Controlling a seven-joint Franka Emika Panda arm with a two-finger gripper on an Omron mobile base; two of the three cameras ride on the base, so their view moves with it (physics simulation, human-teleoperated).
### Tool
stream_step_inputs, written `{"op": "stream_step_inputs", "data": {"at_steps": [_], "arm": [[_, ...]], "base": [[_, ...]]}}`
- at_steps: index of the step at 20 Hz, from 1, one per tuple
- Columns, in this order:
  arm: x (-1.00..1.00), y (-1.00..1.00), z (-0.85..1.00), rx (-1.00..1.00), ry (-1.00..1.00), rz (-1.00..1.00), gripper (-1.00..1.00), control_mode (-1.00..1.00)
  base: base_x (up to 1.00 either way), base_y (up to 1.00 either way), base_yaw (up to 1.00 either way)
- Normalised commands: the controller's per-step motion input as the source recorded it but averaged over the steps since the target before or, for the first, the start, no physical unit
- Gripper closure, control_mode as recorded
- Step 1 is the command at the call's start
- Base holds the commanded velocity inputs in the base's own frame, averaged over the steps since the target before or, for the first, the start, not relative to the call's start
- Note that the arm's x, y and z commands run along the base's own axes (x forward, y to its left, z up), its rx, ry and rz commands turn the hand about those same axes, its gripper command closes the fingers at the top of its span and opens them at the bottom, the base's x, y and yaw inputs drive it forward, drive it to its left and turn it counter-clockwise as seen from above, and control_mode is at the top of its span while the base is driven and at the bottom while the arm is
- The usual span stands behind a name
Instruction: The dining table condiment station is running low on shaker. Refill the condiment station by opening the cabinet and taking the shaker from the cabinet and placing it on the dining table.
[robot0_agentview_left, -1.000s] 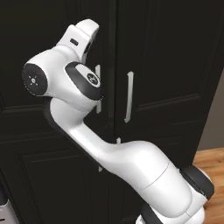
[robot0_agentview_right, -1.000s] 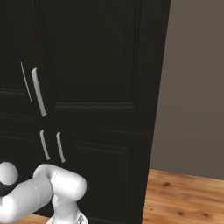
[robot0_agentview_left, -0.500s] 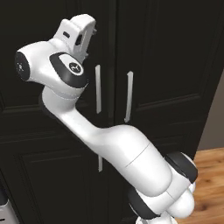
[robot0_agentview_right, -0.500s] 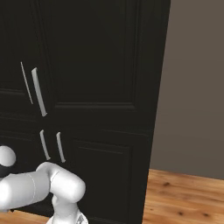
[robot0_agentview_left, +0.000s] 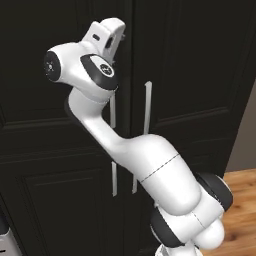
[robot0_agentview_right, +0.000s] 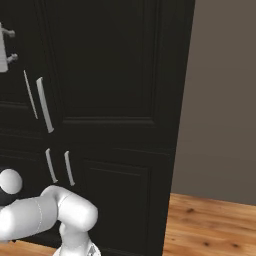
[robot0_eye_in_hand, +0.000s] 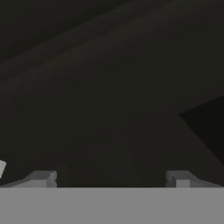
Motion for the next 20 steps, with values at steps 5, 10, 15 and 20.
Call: {"op": "stream_step_inputs", "data": {"at_steps": [5,10,15,20], "arm": [[0.60,-0.26,-0.24,0.00,0.00,0.09,-1.00,-1.00],[0.52,-0.09,-0.14,0.00,0.00,0.13,-1.00,-1.00],[0.13,-0.36,-0.03,0.00,0.00,0.07,-1.00,-1.00],[-0.09,-0.77,0.01,0.00,0.00,0.00,-1.00,-1.00]], "base": [[0.00,0.00,0.00],[0.00,0.00,0.00],[0.00,0.00,0.00],[0.00,0.00,0.00]]}}
